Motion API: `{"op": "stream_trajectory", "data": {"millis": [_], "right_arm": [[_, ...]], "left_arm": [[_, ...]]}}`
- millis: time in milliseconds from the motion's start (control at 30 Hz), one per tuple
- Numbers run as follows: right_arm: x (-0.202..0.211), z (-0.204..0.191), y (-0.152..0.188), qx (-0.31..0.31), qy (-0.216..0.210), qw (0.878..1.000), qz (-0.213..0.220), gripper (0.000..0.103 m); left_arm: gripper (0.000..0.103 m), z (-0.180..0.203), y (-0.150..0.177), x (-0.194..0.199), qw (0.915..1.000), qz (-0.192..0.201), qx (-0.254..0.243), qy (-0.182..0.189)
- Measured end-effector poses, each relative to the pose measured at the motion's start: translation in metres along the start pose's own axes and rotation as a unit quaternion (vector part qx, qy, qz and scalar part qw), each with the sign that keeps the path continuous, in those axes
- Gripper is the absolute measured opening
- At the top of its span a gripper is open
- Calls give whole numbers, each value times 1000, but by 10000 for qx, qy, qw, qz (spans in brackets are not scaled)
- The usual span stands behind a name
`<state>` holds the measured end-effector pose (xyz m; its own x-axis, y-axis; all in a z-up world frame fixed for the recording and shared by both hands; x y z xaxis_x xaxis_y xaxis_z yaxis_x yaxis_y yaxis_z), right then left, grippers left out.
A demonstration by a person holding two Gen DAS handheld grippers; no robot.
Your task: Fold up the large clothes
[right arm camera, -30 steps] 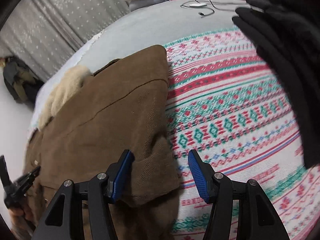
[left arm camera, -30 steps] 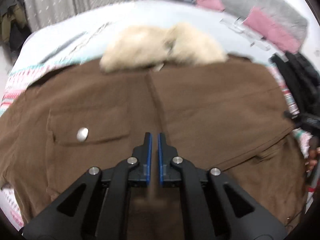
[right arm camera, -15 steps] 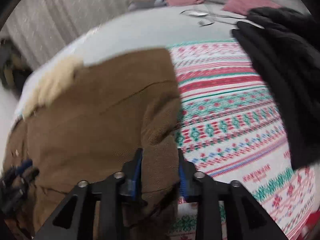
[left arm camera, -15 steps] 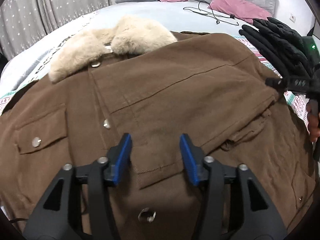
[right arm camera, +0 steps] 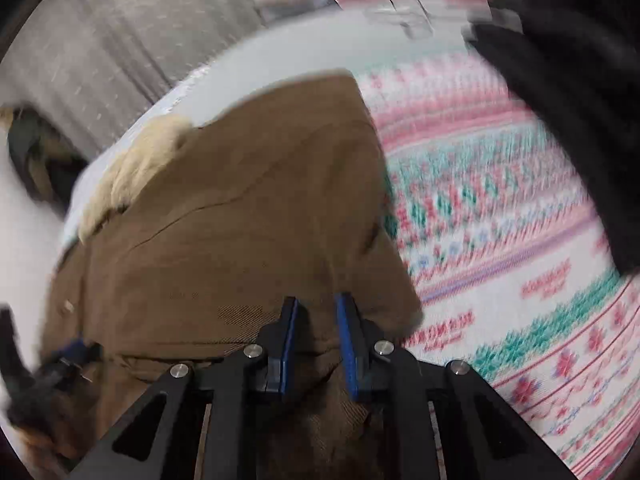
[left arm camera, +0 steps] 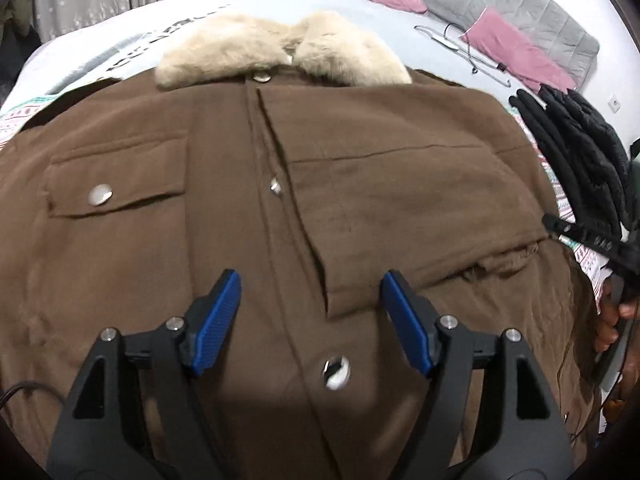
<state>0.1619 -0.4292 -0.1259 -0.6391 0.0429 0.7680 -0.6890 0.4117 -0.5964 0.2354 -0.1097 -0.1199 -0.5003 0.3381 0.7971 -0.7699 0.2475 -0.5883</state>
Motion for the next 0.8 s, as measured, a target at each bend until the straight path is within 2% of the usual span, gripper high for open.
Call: {"op": "stream_trajectory", "data": {"millis": [100, 167, 367, 467, 533, 700, 800], "right_arm": [[23, -5, -6, -35, 33, 9999, 89, 27], [39, -1, -7, -310, -140, 9990, 283, 44], [82, -15, -5, -500, -317, 9967, 558, 73], [96, -32, -6, -464, -269, 9960, 711, 78], [104, -47, -4, -317, -350, 9954, 838, 81], [103, -79, 5, 67, -513, 9937, 998, 88], [93, -97, 13, 458, -674, 9927, 891, 89]], "left_arm": [[80, -7, 6, 23, 10000, 51, 45, -67], [85, -17, 12, 39, 9999, 58, 111, -58], [86, -66, 33, 83, 9970, -154, 670, -358], [86, -97, 45, 100, 9918, -406, 1074, -556], [86, -121, 56, 113, 9868, -530, 1431, -548], [86, -172, 78, 148, 9728, -217, 2276, -366], [86, -209, 89, 163, 9599, 48, 2776, -380]]}}
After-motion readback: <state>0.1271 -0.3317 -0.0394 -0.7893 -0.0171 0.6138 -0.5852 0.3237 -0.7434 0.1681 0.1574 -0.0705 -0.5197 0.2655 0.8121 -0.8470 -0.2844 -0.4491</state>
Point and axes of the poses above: each gripper's, at about its wrist camera, not at the fingertips, and x roughly against the way its jaws point, z to its right, y to its underside, the point moved 1 cm from there along -x, roughly the way its jaws point, and after that the axes turned 5 degrees about z, right-handed, at the moved point
